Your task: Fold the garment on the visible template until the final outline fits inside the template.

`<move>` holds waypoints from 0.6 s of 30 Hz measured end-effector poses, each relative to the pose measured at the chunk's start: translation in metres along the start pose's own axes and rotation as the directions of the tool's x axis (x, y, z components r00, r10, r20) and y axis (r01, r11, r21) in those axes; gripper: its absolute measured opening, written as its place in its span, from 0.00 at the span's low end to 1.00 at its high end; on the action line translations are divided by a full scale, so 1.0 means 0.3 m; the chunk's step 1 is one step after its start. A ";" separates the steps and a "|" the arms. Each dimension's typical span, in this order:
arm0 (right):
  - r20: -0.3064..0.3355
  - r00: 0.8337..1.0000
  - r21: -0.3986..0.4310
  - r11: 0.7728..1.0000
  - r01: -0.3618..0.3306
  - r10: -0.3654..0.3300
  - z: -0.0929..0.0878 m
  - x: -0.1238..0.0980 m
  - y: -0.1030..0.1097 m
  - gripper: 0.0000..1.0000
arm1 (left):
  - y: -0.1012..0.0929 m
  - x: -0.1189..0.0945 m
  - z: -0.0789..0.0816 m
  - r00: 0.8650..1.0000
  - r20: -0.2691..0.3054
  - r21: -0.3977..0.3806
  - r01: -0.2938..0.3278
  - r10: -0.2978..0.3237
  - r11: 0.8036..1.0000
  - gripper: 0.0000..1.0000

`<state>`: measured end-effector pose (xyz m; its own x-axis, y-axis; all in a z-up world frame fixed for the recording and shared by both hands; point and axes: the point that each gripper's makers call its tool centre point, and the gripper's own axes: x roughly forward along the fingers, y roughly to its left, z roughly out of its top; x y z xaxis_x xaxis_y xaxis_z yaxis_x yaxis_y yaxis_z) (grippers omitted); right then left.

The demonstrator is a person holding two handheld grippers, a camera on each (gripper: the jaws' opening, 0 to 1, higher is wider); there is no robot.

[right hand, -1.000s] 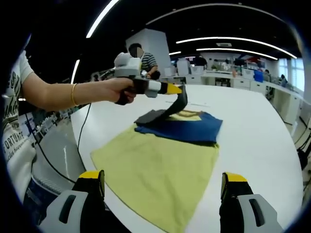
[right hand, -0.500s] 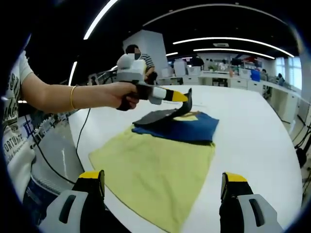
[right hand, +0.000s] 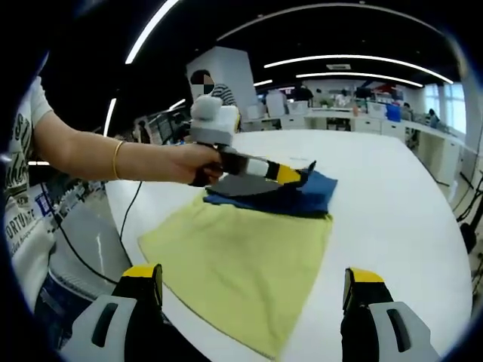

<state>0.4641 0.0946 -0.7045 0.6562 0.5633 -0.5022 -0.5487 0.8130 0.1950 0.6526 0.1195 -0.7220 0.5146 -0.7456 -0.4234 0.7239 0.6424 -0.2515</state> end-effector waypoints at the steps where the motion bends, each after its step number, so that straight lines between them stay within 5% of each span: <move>1: 0.000 1.000 -0.002 1.000 -0.002 0.002 0.001 0.001 0.001 0.99 | -0.019 0.002 -0.005 0.999 0.004 0.000 0.032 -0.032 0.999 0.07; 7: -0.016 0.999 -0.014 0.999 -0.030 0.030 -0.001 0.017 0.014 0.99 | -0.061 -0.025 -0.003 0.996 0.024 0.025 0.088 -0.088 0.996 0.23; 18: -0.038 0.993 -0.019 0.993 -0.116 0.115 0.006 0.019 0.035 0.99 | -0.088 -0.136 0.019 0.984 0.056 0.114 0.161 -0.168 0.980 0.68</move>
<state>0.4629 0.1066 -0.7037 0.5682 0.6473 -0.5082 -0.6309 0.7391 0.2361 0.6153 0.1319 -0.6931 0.4108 -0.8516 -0.3256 0.8449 0.4898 -0.2151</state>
